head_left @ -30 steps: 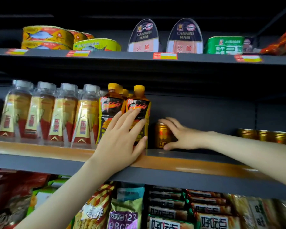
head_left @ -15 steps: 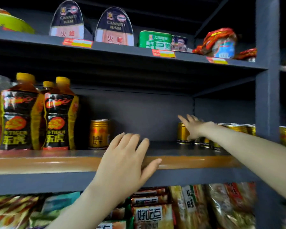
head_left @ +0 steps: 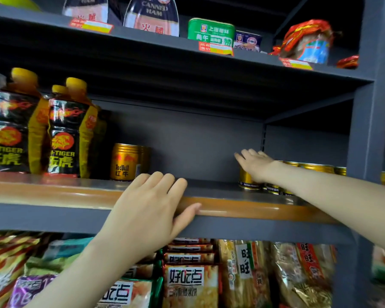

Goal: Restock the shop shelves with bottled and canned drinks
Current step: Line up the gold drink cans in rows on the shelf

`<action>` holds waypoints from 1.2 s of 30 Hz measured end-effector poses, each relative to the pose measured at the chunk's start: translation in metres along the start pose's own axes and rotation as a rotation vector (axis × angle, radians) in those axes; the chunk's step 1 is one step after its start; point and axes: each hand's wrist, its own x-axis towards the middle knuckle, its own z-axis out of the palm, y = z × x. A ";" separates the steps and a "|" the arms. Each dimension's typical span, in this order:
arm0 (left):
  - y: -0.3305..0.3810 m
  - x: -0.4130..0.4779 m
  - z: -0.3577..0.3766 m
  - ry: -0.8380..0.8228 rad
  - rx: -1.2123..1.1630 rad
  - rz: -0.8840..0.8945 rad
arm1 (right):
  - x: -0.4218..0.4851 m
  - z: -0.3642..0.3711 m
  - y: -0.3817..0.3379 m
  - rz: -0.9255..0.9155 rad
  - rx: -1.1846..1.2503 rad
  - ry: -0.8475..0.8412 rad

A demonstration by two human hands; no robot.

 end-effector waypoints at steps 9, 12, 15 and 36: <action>-0.002 0.000 0.001 -0.014 -0.046 0.013 | -0.024 -0.013 0.013 -0.288 -0.419 0.049; -0.003 0.000 0.001 -0.011 -0.055 0.019 | -0.029 -0.014 0.011 -0.371 -0.506 0.076; -0.003 0.000 0.001 -0.027 -0.068 0.014 | -0.033 -0.017 0.009 -0.415 -0.503 0.121; 0.014 -0.007 -0.049 0.229 -0.225 -0.056 | -0.207 -0.111 -0.056 -0.261 0.027 1.041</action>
